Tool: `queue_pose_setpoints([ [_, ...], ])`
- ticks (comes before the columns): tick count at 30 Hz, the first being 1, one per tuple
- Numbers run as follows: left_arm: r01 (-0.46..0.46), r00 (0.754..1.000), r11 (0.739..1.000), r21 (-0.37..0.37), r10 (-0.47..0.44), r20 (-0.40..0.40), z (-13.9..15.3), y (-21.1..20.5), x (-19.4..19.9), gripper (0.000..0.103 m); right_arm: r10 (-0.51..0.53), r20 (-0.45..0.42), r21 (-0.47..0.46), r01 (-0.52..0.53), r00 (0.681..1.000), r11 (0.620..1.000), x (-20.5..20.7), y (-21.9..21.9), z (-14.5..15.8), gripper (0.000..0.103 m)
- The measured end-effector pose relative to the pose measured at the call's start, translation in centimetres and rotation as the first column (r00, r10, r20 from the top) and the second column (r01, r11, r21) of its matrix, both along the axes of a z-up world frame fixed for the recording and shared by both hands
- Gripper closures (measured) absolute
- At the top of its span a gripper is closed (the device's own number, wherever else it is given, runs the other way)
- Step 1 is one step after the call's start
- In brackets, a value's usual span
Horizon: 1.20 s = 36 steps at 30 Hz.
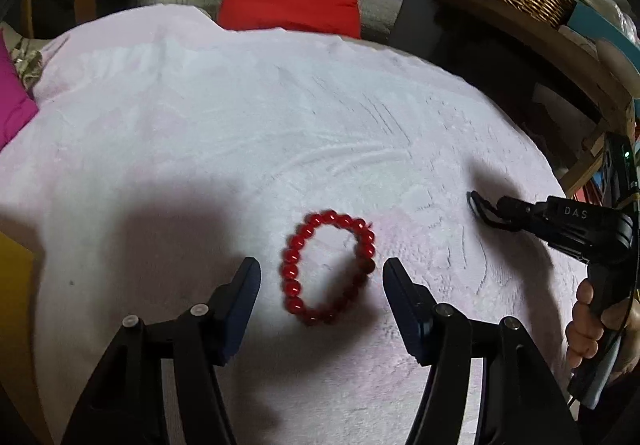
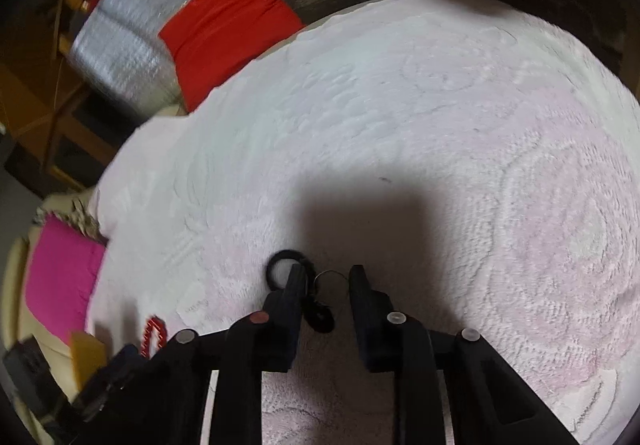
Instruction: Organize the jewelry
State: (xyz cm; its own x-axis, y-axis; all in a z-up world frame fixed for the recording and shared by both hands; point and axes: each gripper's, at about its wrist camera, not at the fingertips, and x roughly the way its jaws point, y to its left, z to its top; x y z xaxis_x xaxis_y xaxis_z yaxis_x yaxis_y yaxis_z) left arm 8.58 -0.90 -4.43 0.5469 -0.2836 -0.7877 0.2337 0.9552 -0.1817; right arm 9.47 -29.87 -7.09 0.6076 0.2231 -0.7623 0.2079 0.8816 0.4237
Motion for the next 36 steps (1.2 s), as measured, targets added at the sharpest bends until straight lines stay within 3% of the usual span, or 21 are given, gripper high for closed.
queue_pose_setpoints([
  [3, 0.036, 0.999, 0.999, 0.006, -0.036, 0.016, -0.2, -1.0, -0.3, 0.04, 0.006, 0.02, -0.014, -0.006, 1.0, 1.0, -0.3, 0.2, 0.6, 0.083],
  [5, 0.061, 0.998, 0.998, 0.017, -0.061, 0.022, -0.2, -1.7, -0.5, 0.066, 0.004, 0.034, -0.014, -0.004, 0.999, 1.0, -0.6, 0.2, 1.0, 0.083],
  [8, 0.075, 0.997, 0.996, 0.041, -0.076, 0.033, -0.3, -2.0, -0.7, 0.085, 0.003, 0.043, -0.014, -0.003, 0.999, 1.0, -0.9, 0.1, 1.4, 0.083],
  [11, 0.077, 0.996, 0.997, 0.027, -0.077, 0.033, 0.0, -1.8, -0.9, 0.093, 0.012, 0.055, -0.023, -0.011, 0.998, 1.0, -1.4, 0.4, 1.8, 0.083],
  [25, 0.084, 0.988, 0.996, -0.003, -0.083, 0.129, 3.3, -0.3, -4.6, 0.093, 0.08, 0.159, 0.002, -0.082, 0.984, 0.997, -4.3, 3.5, 5.2, 0.083],
  [36, -0.05, 0.975, 0.999, -0.017, 0.052, 0.214, 6.9, 4.3, -9.1, 0.093, 0.177, 0.218, 0.045, -0.191, 0.96, 0.981, -5.3, 9.4, 7.5, 0.083],
])
